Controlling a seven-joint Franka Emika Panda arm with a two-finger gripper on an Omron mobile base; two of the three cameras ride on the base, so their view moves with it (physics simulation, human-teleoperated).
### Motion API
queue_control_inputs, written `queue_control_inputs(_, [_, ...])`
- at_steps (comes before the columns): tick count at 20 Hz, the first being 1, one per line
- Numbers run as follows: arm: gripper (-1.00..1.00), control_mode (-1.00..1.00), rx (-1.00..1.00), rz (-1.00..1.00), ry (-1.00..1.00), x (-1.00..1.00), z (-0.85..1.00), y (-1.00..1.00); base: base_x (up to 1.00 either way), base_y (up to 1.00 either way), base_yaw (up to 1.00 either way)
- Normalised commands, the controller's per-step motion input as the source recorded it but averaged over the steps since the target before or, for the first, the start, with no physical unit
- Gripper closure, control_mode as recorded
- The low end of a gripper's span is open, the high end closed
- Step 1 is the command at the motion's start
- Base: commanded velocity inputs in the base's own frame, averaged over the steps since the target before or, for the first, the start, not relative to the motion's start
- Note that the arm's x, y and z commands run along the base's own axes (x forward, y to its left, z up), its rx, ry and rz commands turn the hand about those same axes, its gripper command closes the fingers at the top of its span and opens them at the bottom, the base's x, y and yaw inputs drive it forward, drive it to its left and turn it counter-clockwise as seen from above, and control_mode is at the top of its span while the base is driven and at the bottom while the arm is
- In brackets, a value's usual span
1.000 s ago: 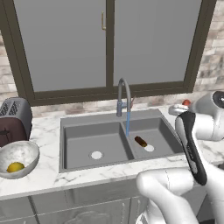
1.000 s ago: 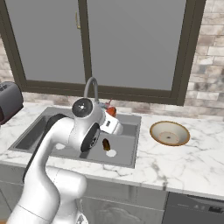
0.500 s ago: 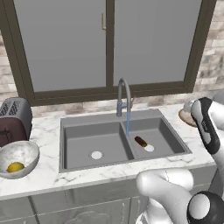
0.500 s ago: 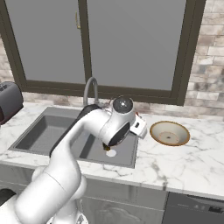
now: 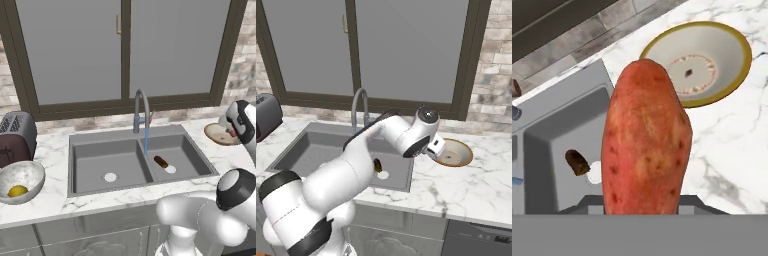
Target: Pick the sweet potatos from the sink and place them in one bowl. Place the lemon in the other bowl. Then turn off the sink faucet.
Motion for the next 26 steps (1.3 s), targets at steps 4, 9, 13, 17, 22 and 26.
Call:
queue_control_inputs(4, [1.00, -1.00, 0.05, 0.00, 0.12, 0.39, -0.21, -0.42, 0.00, 0.00, 0.00])
queue_control_inputs(9, [1.00, -1.00, 0.04, 0.00, 0.10, 0.43, -0.22, -0.33, 0.00, 0.00, 0.00])
queue_control_inputs(13, [1.00, -1.00, 0.03, 0.00, 0.10, 0.46, -0.35, -0.20, 0.00, 0.00, 0.00])
queue_control_inputs(17, [1.00, -1.00, 0.04, 0.00, 0.02, 0.39, -0.45, -0.14, 0.00, 0.00, 0.00])
queue_control_inputs(22, [1.00, -1.00, 0.06, 0.00, 0.00, 0.29, -0.41, -0.18, 0.00, 0.00, 0.00])
queue_control_inputs(26, [1.00, -1.00, 0.08, 0.00, 0.00, 0.26, -0.28, -0.22, 0.00, 0.00, 0.00])
